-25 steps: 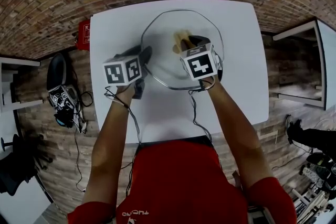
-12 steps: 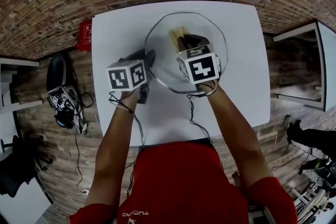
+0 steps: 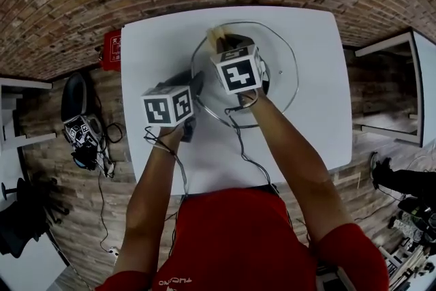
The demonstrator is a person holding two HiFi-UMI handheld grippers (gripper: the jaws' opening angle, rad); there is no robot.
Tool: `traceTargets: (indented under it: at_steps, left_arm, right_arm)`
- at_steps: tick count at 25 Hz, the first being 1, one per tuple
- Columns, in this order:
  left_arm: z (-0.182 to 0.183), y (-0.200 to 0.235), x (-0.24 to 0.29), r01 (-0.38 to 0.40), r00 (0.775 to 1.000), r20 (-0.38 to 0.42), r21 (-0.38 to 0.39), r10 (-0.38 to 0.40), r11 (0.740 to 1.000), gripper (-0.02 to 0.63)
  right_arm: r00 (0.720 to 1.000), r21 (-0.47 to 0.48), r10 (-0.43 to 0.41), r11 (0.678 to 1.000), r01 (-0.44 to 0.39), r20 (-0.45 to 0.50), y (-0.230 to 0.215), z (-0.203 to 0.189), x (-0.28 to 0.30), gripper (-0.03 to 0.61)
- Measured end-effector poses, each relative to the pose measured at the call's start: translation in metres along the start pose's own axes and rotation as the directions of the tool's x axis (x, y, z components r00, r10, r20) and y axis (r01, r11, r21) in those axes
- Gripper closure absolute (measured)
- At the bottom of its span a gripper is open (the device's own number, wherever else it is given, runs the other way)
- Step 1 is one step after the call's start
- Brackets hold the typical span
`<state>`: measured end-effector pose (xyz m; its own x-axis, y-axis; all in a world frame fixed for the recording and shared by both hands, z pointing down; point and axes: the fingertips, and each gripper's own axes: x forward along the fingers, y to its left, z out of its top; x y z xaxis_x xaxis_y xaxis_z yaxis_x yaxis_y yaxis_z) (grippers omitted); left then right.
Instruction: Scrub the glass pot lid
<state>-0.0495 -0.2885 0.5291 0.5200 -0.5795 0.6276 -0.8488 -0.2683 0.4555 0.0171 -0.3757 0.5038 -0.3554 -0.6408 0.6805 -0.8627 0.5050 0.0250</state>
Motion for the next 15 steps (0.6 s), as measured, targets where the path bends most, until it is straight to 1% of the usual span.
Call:
traceTargets:
  at_steps: [4, 7, 10, 12, 15]
  left_arm:
    - [0.001, 0.002, 0.0, 0.001, 1.0, 0.0, -0.001, -0.001, 1.0, 0.485]
    - [0.001, 0.002, 0.0, 0.002, 1.0, -0.001, -0.002, -0.002, 1.0, 0.485]
    - [0.0, 0.003, 0.0, 0.002, 1.0, -0.001, -0.002, -0.002, 1.0, 0.485]
    - [0.0, 0.003, -0.001, 0.002, 1.0, -0.001, -0.001, -0.002, 1.0, 0.485]
    - [0.0, 0.003, -0.001, -0.001, 1.0, -0.003, 0.003, 0.001, 1.0, 0.485]
  right_arm:
    - [0.997, -0.013, -0.068, 0.998, 0.067, -0.037, -0.03, -0.012, 0.001, 0.526]
    - [0.989, -0.022, -0.134, 0.991, 0.133, -0.064, -0.06, -0.024, -0.009, 0.526]
    - [0.976, 0.023, -0.198, 0.979, 0.201, -0.088, -0.092, -0.04, -0.02, 0.526]
    - [0.968, 0.042, -0.226, 0.972, 0.232, -0.108, -0.106, -0.048, -0.028, 0.526]
    - [0.967, 0.064, -0.232, 0.969, 0.239, -0.1, -0.11, -0.052, -0.033, 0.526]
